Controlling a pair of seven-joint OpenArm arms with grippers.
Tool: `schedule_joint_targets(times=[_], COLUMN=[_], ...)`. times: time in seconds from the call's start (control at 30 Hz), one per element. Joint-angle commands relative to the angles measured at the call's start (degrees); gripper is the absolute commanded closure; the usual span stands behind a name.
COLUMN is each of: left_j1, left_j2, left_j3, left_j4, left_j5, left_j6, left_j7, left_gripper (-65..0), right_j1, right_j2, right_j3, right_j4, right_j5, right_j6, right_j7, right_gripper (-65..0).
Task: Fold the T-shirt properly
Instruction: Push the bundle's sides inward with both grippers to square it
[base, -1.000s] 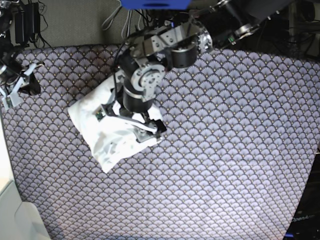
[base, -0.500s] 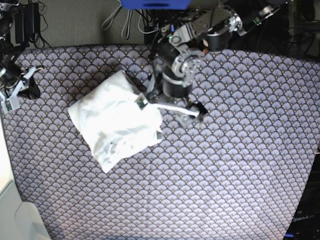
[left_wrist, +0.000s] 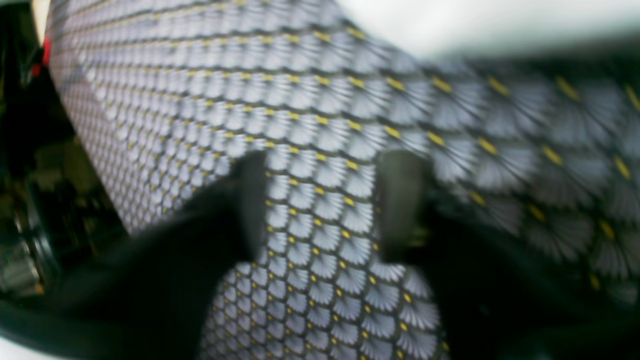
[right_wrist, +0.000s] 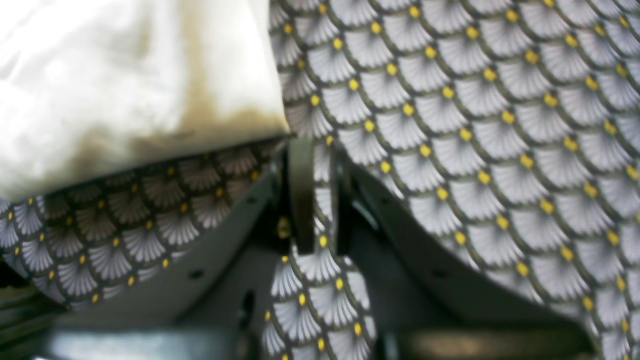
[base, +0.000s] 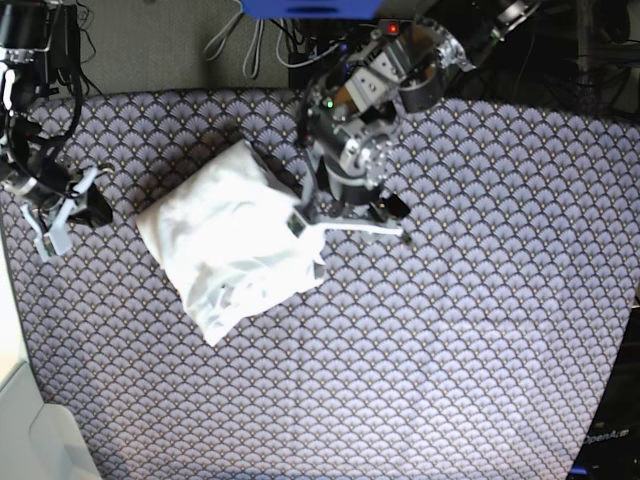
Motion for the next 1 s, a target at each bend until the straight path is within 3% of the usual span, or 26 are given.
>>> schedule_joint_targets(times=[0.0,0.07,0.1,0.33,0.53,0.73,0.97], left_j1=[-1.3,-1.5,-1.6,-1.6,-1.6,-3.9,-8.1], left_j2=[1.3,2.4,2.9,7.0,10.1,13.3,13.3], left_j3=[-1.1,-3.2,-4.7,-16.1,-18.5,-18.7,-21.3], left_j4=[0.8,1.1,1.1,-3.5,-10.2,-18.1,-24.2], left_j5=[0.6,-0.9,-2.2,-13.2,-17.5,-18.3,-18.3], left_j6=[0.1,0.1,0.3,0.6,0.6,0.6,0.7], left_j7=[-0.3,-0.3,-0.3,-3.0,-3.5,-7.4,-11.8], left_gripper=[-16.4,-2.7,0.0,-0.3,-0.2,-0.2,-0.1], right_j1=[1.2,2.2,2.4,4.8,8.9,12.5,9.2], right_j2=[1.3,1.3,1.3,1.4,-0.8,-2.8,-5.3], right_j3=[-0.1,-1.0,-1.1,-1.3,-3.1,-6.5,-7.7], right_j4=[0.1,-0.2,-0.2,-0.4,-3.8,-8.7,-5.0], right_j5=[0.6,0.6,0.6,0.5,-9.6,-16.0,-16.2], right_j6=[0.2,0.2,0.2,0.2,0.2,0.2,0.2], right_j7=[1.1,1.1,1.1,1.2,1.5,1.5,1.2], right_gripper=[-4.5,-4.5,-4.5,-4.5,-4.5,-4.4,-4.4])
